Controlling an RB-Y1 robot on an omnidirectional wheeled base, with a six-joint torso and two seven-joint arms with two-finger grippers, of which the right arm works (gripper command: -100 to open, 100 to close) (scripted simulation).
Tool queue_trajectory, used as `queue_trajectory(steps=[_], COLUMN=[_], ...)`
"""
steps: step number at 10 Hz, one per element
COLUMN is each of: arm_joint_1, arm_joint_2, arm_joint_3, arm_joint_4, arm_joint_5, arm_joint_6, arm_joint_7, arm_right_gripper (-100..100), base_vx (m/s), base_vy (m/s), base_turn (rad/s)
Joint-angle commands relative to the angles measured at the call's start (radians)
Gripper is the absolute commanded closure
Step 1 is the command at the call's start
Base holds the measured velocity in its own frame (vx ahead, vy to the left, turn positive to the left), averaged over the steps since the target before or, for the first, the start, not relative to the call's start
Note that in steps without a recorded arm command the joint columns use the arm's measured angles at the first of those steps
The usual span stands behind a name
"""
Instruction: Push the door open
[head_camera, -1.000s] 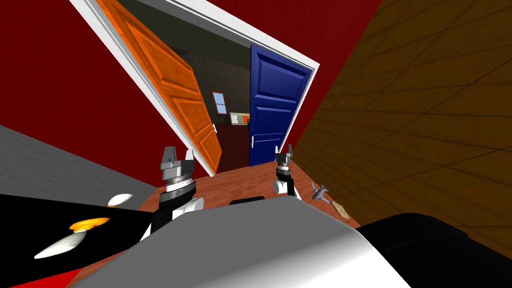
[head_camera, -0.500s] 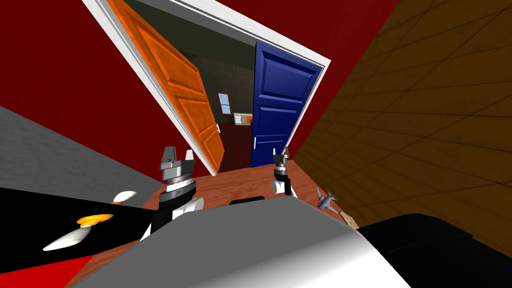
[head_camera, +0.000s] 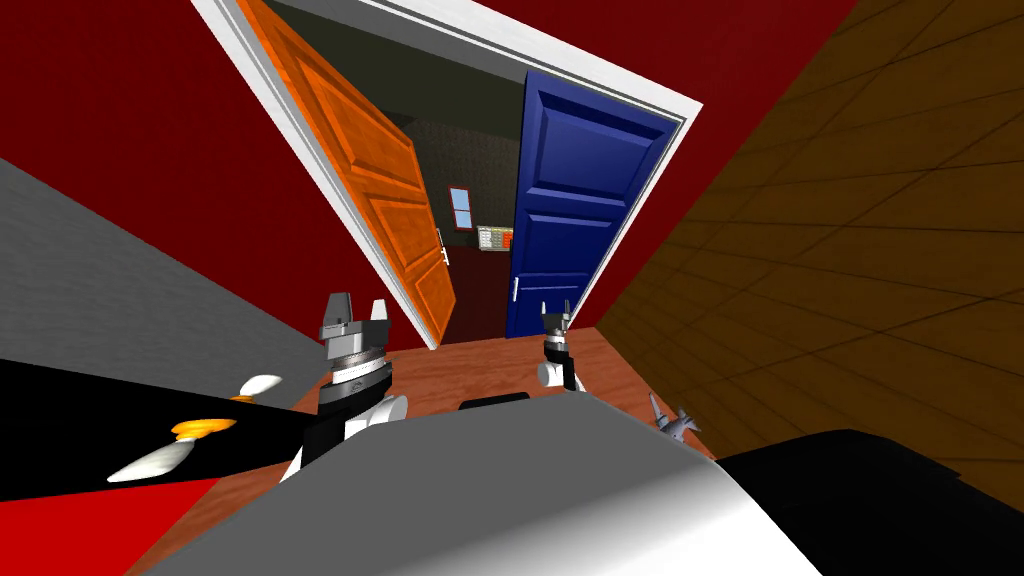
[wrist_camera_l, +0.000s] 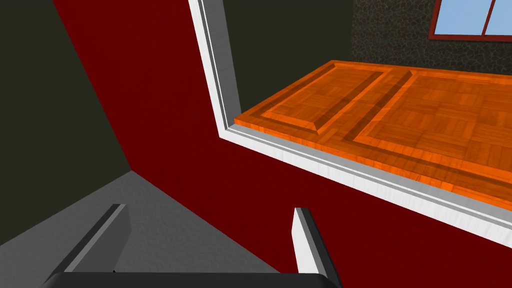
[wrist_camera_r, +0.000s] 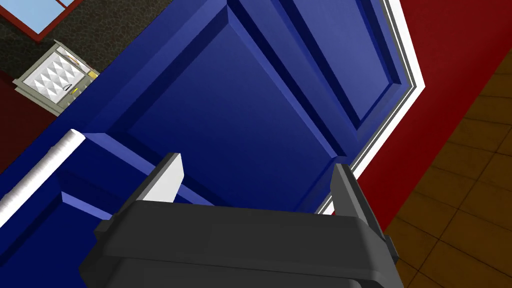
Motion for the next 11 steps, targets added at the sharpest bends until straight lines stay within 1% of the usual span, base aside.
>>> queue_trajectory(steps=[1, 4, 5, 6, 11], arm_joint_1=[-0.015, -0.045, -0.045, -0.054, -0.103], arm_joint_2=[0.001, 0.004, 0.004, 0.005, 0.015], arm_joint_3=[0.008, 0.024, 0.024, 0.029, 0.054], arm_joint_4=[0.05, 0.142, 0.148, 0.18, 0.337], arm_joint_5=[-0.029, -0.08, -0.08, -0.098, -0.183], arm_joint_6=[-0.011, -0.034, -0.034, -0.042, -0.079], arm_joint_7=[-0.033, -0.091, -0.091, -0.11, -0.204], arm_right_gripper=[-100, -100, -100, -100, -100], base_vx=[0.082, 0.085, 0.058, 0.047, 0.076], base_vy=[-0.067, -0.05, -0.046, -0.043, -0.058], base_turn=[0.14, 0.164, 0.045, 0.077, 0.163])
